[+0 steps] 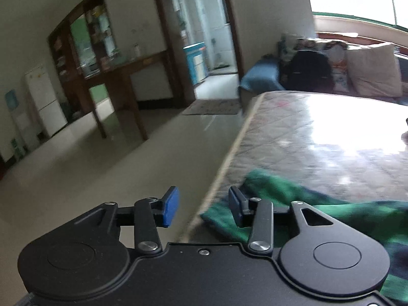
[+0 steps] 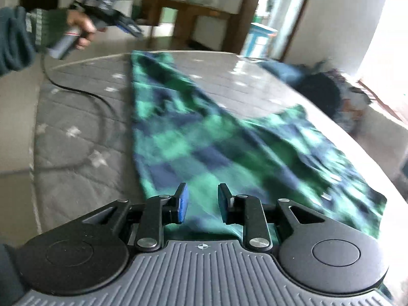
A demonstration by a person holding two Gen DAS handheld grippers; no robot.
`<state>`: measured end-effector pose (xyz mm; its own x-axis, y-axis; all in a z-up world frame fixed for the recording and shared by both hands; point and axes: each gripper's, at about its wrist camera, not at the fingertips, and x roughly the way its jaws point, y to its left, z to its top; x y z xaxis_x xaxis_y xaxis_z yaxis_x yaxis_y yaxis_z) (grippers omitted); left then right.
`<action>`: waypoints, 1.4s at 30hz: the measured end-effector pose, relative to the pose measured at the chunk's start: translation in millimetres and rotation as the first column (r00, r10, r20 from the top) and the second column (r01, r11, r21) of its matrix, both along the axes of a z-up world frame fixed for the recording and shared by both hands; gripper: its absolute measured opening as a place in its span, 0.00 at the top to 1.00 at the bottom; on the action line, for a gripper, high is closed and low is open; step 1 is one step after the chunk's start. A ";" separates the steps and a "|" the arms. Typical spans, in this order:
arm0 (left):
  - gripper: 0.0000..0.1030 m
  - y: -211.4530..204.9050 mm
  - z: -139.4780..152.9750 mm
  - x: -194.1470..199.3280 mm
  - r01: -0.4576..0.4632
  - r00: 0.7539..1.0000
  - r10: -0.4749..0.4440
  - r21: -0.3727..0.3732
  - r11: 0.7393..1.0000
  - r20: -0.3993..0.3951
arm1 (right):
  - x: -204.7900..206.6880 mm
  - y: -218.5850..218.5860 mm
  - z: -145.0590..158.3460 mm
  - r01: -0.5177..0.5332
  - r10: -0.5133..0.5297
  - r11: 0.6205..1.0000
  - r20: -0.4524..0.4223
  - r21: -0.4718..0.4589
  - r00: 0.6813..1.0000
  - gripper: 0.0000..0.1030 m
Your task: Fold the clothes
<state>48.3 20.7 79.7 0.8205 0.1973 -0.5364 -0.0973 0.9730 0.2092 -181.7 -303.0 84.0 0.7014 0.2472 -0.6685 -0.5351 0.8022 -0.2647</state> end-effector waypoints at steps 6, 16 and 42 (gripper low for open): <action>0.55 -76.1 15.2 -28.0 0.242 0.970 -0.243 -0.082 0.967 0.002 | -16.5 -61.4 3.7 0.163 -0.163 0.986 0.018 -0.026 0.986 0.73; 0.58 -261.3 4.7 -72.3 0.639 0.741 -0.670 -0.274 0.718 -0.028 | -35.9 -124.6 -2.4 0.316 -0.313 0.947 0.048 -0.064 0.948 0.72; 0.84 -394.4 -56.9 -28.3 0.655 0.653 -0.724 -0.316 0.687 -0.222 | -50.6 -183.6 -18.3 0.364 -0.360 0.930 0.067 -0.058 0.930 0.72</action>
<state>20.0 -373.7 22.8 0.4601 -0.4914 -0.7395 0.6534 0.7513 -0.0927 -232.3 -486.7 65.7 0.7703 -0.0753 -0.6332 -0.1947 0.9178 -0.3461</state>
